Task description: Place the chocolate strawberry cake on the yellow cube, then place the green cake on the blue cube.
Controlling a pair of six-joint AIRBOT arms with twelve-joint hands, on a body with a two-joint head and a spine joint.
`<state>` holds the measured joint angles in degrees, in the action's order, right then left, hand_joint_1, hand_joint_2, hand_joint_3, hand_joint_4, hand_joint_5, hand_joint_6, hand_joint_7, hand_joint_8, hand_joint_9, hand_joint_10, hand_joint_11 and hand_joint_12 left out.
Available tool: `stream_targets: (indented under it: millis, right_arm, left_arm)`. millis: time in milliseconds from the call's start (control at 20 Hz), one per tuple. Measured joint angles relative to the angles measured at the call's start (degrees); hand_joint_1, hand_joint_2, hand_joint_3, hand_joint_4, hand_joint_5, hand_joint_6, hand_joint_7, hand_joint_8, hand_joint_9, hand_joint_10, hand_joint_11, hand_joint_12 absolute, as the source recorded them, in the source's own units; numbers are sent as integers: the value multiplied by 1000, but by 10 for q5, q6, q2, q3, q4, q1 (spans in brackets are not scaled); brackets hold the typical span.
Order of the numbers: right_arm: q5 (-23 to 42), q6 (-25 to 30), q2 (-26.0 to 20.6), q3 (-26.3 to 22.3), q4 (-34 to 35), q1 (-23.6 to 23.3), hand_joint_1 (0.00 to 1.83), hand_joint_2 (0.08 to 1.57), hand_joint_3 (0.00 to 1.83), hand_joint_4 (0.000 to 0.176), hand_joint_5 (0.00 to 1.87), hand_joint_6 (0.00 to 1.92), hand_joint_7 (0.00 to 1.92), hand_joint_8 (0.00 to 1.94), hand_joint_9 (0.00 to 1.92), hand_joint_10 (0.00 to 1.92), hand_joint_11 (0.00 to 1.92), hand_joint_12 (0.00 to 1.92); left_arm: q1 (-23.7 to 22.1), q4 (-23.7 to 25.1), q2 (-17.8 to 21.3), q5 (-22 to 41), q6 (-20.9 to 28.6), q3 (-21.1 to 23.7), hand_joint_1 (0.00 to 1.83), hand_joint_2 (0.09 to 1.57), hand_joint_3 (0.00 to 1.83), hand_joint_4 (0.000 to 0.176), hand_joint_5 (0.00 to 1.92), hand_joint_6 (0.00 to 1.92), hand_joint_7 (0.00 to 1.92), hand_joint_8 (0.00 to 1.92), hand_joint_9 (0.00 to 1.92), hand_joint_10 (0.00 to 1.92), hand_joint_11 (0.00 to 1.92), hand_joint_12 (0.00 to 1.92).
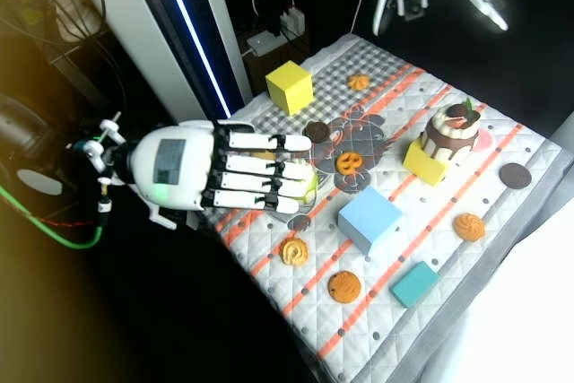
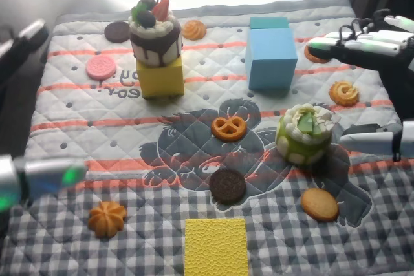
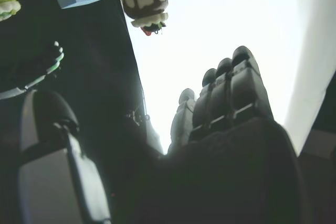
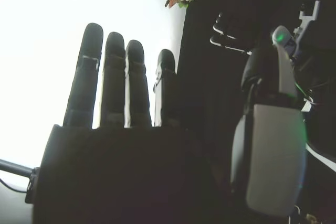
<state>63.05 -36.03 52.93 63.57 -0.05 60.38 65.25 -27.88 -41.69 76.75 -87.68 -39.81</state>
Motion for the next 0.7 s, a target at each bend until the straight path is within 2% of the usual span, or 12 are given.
stream_targets:
  millis: [50, 100, 150, 200, 250, 350, 450, 500, 550, 600, 650, 700]
  right_arm:
    - [-18, 0, 8, 10, -5, -12, 747, 973, 0, 138, 311, 1, 387, 0, 391, 0, 67, 870]
    - [-27, 0, 13, 14, -5, -17, 790, 966, 0, 156, 299, 1, 380, 0, 392, 1, 21, 956]
    - [-51, 0, 22, 21, -13, -26, 836, 955, 0, 172, 290, 0, 396, 1, 410, 2, 3, 1010]
    - [-63, 0, 27, 25, -21, -31, 856, 948, 0, 175, 284, 0, 408, 4, 429, 8, 10, 1023]
    - [-99, 0, 36, 33, -39, -52, 837, 952, 0, 176, 250, 0, 395, 1, 431, 3, 23, 972]
    - [-116, 0, 42, 37, -46, -63, 887, 946, 0, 176, 225, 0, 371, 0, 384, 0, 0, 914]
    - [-126, 1, 45, 43, -54, -63, 915, 935, 0, 176, 250, 4, 394, 3, 386, 1, 0, 820]
    - [-136, 1, 47, 46, -52, -63, 904, 932, 0, 176, 257, 1, 395, 1, 394, 1, 0, 868]
    - [-146, 1, 49, 50, -52, -63, 896, 932, 0, 176, 265, 0, 414, 0, 426, 3, 0, 963]
    - [-154, 0, 50, 51, -49, -64, 909, 924, 0, 176, 296, 11, 449, 11, 477, 21, 56, 1008]
    - [-161, 0, 50, 51, -47, -67, 916, 922, 0, 176, 336, 4, 489, 6, 531, 20, 132, 1016]
    - [-162, 0, 52, 53, -48, -67, 937, 922, 0, 176, 369, 2, 538, 5, 598, 21, 209, 1035]
  left_arm:
    - [31, -12, 0, 39, 8, 12, 792, 740, 0, 95, 0, 0, 0, 0, 0, 0, 0, 0]
    - [41, -22, 0, 57, 10, 17, 763, 739, 0, 100, 0, 0, 0, 0, 0, 0, 0, 0]
    - [67, -43, 0, 92, 25, 20, 770, 749, 0, 83, 0, 0, 0, 0, 0, 0, 0, 0]
    - [82, -52, 0, 108, 40, 20, 772, 750, 0, 79, 0, 0, 0, 0, 0, 0, 0, 0]
    - [101, -78, 0, 121, 69, 19, 758, 744, 0, 88, 0, 0, 0, 0, 0, 0, 0, 0]
    - [113, -81, 0, 135, 81, 20, 743, 746, 0, 94, 0, 0, 0, 0, 0, 0, 0, 0]
    - [114, -76, -2, 144, 83, 20, 784, 748, 0, 91, 0, 0, 0, 0, 0, 0, 0, 0]
    - [114, -73, -2, 144, 83, 20, 789, 744, 0, 105, 0, 0, 0, 0, 0, 0, 0, 0]
    - [114, -69, -2, 144, 85, 19, 801, 737, 0, 97, 0, 0, 0, 0, 0, 0, 0, 0]
    - [114, -63, -2, 145, 87, 18, 773, 736, 0, 101, 0, 0, 0, 0, 0, 0, 0, 0]
    - [111, -57, -2, 144, 88, 15, 767, 739, 0, 122, 0, 0, 0, 0, 0, 0, 0, 0]
    - [107, -50, -2, 144, 96, 11, 773, 743, 0, 132, 0, 0, 0, 0, 0, 0, 0, 0]
